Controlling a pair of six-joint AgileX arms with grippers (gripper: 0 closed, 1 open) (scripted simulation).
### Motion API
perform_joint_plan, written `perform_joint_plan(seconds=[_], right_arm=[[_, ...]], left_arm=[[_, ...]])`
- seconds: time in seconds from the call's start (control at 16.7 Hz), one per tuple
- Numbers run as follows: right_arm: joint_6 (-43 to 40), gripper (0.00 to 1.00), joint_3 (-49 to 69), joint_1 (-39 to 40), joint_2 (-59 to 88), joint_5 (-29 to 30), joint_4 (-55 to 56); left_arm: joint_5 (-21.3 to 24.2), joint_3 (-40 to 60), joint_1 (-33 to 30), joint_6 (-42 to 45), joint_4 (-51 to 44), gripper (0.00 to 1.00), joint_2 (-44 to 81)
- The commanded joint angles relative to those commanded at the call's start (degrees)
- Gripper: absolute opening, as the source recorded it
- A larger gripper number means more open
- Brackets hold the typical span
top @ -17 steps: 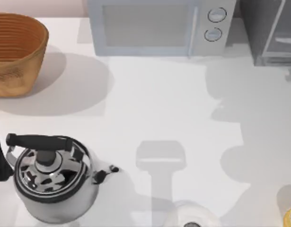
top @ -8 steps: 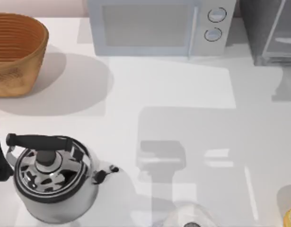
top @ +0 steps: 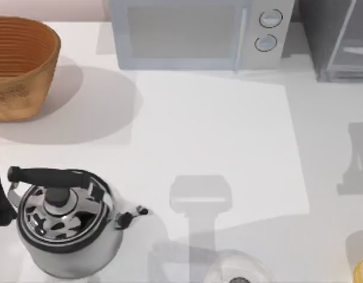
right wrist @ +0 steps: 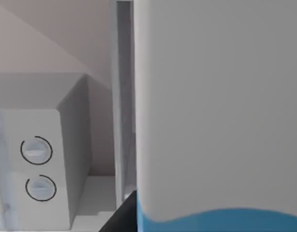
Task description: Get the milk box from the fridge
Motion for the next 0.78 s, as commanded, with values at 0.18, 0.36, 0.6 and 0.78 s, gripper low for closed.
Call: perform_joint_plan(seconds=[0.18,0.36,0.6,0.78], right_arm=[[-0.2,0.0,-5.9,2.1,-12.4,2.0,-7.7],[-0.4,0.0,-9.6,3.6,-19.5,3.3,-12.6],[-0.5,0.0,-10.5,3.9,-21.2,3.6,-13.8],[-0.3,0.0,-10.4,3.8,-20.9,3.5,-13.6]], left_arm=[[0.0,0.0,0.0,0.0,0.0,1.0,0.0],[0.0,0.0,0.0,0.0,0.0,1.0,0.0],[0.0,0.0,0.0,0.0,0.0,1.0,0.0],[0.0,0.0,0.0,0.0,0.0,1.0,0.0]])
